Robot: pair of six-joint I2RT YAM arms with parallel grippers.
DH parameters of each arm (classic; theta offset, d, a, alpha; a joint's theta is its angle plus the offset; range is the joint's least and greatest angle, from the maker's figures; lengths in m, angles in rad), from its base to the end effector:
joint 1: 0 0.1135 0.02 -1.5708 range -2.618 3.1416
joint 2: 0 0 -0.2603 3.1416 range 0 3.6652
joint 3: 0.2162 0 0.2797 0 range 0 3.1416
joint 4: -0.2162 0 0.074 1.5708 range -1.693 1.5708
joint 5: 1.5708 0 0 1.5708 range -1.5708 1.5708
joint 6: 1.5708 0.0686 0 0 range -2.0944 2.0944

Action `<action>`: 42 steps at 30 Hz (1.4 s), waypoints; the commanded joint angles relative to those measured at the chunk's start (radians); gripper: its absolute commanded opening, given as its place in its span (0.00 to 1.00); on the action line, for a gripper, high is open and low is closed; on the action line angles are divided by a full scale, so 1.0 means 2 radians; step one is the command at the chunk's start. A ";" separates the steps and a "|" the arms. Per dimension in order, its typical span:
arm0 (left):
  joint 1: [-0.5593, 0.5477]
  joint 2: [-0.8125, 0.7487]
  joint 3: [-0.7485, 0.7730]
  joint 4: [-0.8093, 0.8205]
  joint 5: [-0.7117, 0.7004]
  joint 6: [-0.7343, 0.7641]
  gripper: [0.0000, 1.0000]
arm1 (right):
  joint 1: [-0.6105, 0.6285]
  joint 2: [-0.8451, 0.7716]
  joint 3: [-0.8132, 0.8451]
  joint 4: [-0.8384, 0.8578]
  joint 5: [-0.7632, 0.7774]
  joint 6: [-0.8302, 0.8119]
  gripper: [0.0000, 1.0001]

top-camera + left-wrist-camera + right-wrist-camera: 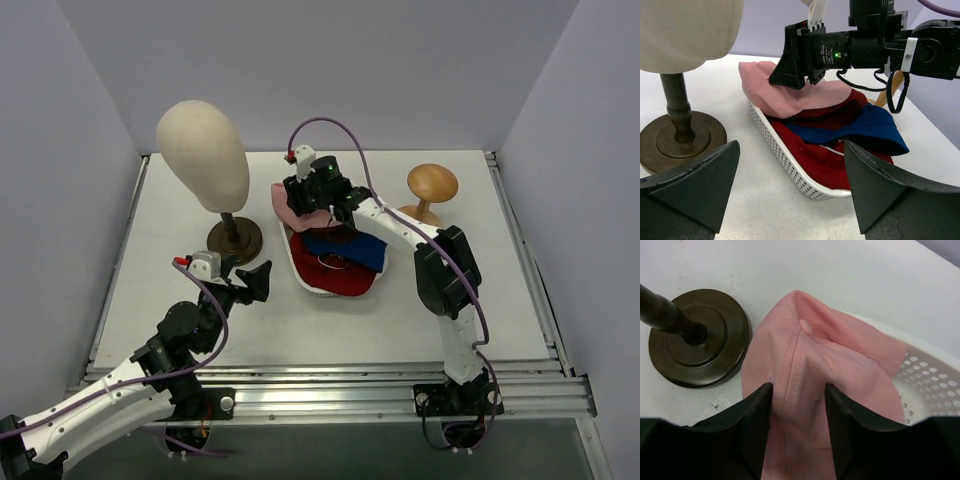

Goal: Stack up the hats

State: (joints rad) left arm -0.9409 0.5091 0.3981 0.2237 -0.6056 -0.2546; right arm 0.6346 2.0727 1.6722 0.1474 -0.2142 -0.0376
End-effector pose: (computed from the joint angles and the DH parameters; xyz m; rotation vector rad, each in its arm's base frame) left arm 0.1496 -0.1390 0.2844 0.0100 1.5004 -0.5266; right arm 0.4397 0.3418 0.2551 -0.7577 1.7007 0.6131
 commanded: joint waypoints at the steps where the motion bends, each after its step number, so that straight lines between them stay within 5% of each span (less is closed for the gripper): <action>1: 0.000 0.007 0.004 0.028 -0.001 0.002 0.94 | -0.004 -0.013 0.009 0.034 0.032 0.003 0.37; 8: 0.000 0.015 0.004 0.033 0.002 0.004 0.94 | -0.006 -0.063 -0.015 0.087 0.059 0.032 0.00; 18: 0.000 0.022 0.003 0.039 0.006 0.005 0.94 | -0.004 -0.104 -0.022 0.071 0.072 0.049 0.06; 42: 0.000 0.025 0.002 0.042 0.006 0.005 0.94 | 0.000 -0.274 -0.125 0.140 0.176 0.083 0.00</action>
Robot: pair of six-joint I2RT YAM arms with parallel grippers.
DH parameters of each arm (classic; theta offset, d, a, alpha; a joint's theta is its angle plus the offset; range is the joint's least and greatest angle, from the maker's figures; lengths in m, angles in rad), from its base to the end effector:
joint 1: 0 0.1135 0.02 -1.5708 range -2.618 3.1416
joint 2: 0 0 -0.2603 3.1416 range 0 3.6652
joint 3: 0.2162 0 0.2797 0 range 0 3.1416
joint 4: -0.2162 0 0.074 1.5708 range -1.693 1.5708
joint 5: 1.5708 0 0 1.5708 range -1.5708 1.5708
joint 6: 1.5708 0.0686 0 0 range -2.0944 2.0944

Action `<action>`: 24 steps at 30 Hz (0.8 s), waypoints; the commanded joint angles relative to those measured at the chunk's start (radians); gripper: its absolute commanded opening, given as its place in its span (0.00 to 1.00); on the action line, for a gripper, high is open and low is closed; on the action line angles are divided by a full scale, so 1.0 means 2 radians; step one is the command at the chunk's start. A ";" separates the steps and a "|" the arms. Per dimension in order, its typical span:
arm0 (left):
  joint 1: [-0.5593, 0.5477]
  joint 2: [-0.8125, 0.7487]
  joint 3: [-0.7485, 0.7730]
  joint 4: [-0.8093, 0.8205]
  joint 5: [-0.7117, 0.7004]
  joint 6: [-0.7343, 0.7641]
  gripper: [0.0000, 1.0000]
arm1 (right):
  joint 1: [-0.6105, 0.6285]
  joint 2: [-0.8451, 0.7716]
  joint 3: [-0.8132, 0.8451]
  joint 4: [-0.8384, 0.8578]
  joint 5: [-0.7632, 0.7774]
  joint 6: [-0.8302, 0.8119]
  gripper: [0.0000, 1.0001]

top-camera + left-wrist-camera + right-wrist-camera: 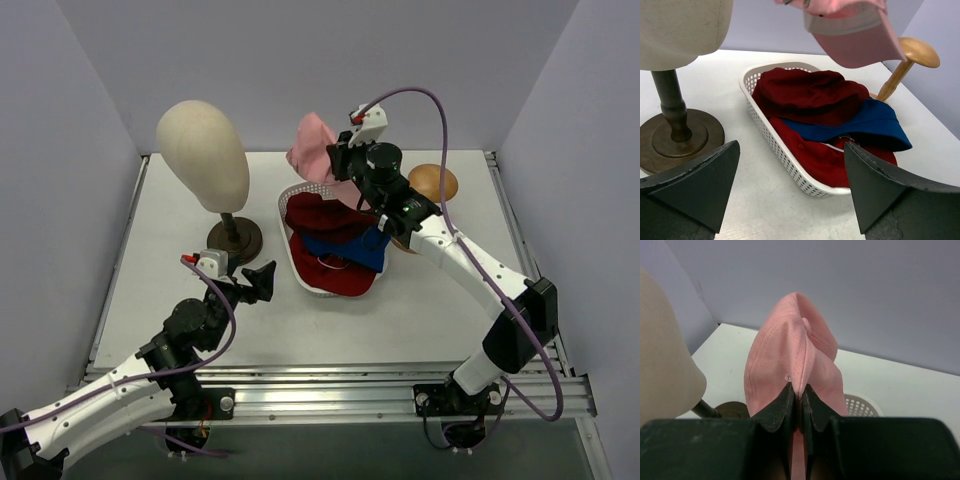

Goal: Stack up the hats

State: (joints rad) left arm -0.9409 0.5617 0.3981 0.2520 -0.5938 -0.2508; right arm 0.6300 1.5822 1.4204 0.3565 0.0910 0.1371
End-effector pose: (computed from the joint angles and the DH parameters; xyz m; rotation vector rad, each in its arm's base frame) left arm 0.1543 -0.1466 0.2784 0.0341 1.5191 -0.5187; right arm 0.3607 0.2553 0.4165 -0.2661 1.3754 0.5777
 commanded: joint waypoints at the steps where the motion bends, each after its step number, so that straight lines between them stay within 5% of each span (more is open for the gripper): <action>1: 0.000 -0.002 0.002 0.028 -0.002 0.003 0.94 | 0.003 -0.036 0.002 0.030 0.024 -0.009 0.00; 17: 0.000 -0.002 0.002 0.028 -0.001 0.003 0.94 | -0.016 -0.089 0.055 -0.056 0.250 -0.133 0.00; 24: 0.000 0.000 0.002 0.027 -0.004 0.002 0.94 | -0.082 -0.107 -0.004 -0.022 0.294 -0.151 0.02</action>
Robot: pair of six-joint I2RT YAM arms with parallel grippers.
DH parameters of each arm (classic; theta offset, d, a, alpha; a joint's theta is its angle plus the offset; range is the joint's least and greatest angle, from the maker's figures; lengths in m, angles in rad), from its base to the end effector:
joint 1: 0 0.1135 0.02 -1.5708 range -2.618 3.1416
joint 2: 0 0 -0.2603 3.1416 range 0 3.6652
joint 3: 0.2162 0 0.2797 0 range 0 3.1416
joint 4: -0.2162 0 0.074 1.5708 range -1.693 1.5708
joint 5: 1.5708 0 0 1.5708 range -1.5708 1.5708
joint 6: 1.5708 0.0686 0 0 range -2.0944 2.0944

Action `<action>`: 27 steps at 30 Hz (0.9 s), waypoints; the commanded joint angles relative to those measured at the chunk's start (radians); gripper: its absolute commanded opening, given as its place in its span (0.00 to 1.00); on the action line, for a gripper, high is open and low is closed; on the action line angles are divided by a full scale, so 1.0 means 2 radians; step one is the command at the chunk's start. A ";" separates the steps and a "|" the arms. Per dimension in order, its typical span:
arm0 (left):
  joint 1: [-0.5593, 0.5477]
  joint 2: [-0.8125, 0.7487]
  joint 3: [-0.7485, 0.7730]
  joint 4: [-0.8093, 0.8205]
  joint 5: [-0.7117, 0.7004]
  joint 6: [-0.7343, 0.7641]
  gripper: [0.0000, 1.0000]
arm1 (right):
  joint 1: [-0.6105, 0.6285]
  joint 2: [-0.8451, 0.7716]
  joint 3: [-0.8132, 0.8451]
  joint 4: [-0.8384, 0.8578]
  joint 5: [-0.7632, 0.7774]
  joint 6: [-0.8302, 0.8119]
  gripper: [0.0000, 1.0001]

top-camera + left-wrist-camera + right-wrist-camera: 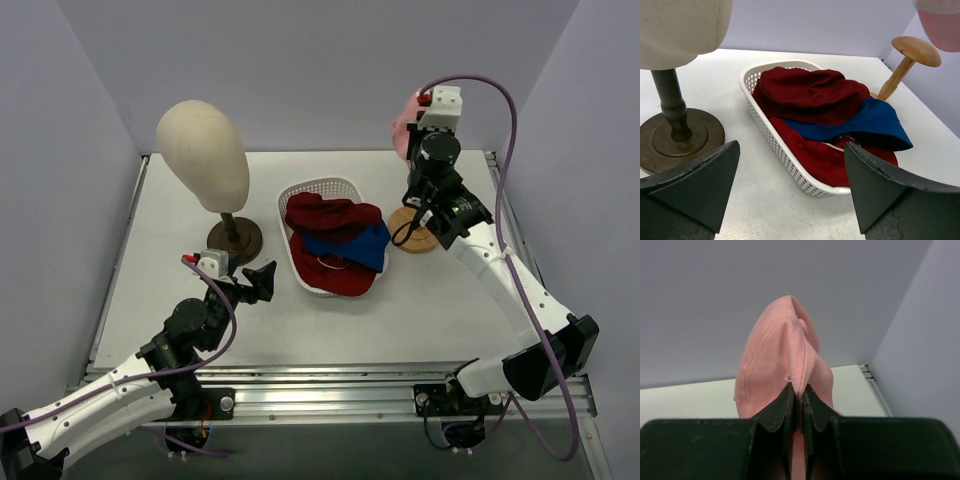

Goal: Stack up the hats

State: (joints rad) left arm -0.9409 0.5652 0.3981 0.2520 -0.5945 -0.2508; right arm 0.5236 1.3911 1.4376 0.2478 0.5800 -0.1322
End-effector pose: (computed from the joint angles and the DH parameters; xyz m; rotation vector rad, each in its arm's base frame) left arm 0.1547 -0.1470 0.2777 0.0352 1.5219 -0.5162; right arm 0.3386 0.1521 0.4804 0.0723 1.3238 -0.0376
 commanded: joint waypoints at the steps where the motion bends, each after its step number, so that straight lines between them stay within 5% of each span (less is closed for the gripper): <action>1: 0.000 -0.003 0.002 0.028 -0.006 0.002 0.94 | -0.040 -0.007 -0.013 0.026 0.047 -0.011 0.01; 12: 0.000 -0.008 0.002 0.026 -0.003 0.002 0.94 | -0.099 0.045 -0.022 -0.010 0.007 0.017 0.00; 27: 0.000 0.005 0.006 0.027 -0.006 0.003 0.94 | -0.104 0.051 -0.088 -0.018 -0.002 0.101 0.00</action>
State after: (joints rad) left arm -0.9409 0.5697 0.3981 0.2596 -0.6003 -0.2508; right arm 0.3195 1.5444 1.2835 0.1730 0.5682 0.0090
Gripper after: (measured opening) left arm 0.939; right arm 0.042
